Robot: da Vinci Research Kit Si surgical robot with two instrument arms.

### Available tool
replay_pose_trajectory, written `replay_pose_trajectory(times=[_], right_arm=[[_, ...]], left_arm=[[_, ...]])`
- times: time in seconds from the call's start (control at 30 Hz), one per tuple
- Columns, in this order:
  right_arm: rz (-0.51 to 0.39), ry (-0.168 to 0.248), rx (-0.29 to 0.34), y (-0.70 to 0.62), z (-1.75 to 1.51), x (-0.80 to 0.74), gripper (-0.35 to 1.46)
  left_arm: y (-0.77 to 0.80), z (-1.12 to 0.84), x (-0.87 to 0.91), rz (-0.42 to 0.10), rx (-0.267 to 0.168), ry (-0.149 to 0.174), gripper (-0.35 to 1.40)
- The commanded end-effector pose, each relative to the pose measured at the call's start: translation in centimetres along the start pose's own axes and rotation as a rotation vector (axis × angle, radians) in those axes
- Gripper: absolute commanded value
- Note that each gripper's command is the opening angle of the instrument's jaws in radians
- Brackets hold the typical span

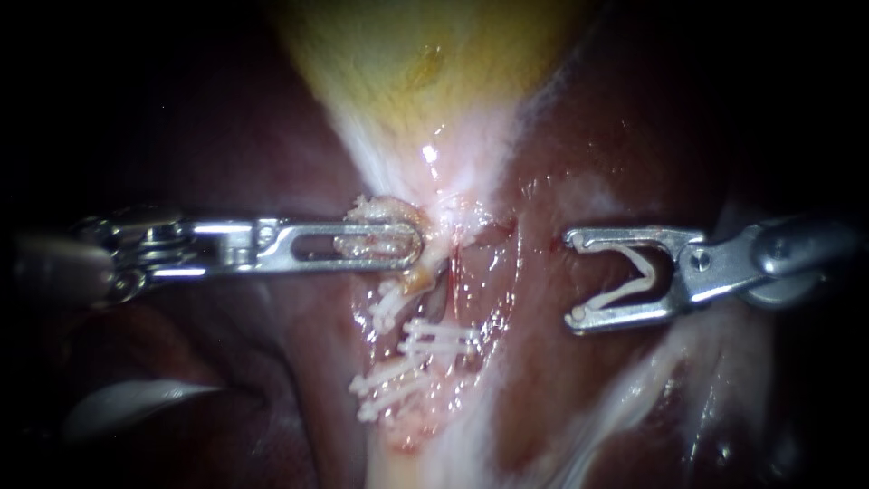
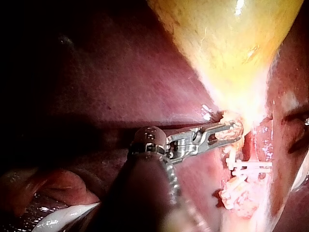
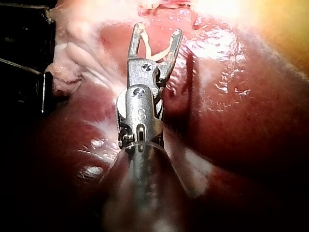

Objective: Clipping third clip right tube

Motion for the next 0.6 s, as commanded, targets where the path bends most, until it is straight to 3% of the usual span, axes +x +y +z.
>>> replay_pose_trajectory(times=[0.03, 0.33, 0.6], right_arm=[[0.0, 0.0, 0.0, 0.0, 0.0, 0.0, 0.5], [-0.001, 0.0, 0.0, -0.01, 0.01, -0.01, 0.5], [-0.001, 0.0, 0.0, -0.02, 0.01, -0.01, 0.5]], left_arm=[[0.0, 0.0, 0.0, 0.0, 0.0, 0.0, -0.32], [-0.05, -0.14, -0.14, -0.007, 0.01, 0.013, -0.33], [-0.2, -0.53, -0.45, -0.027, -0.001, -0.023, -0.33]])
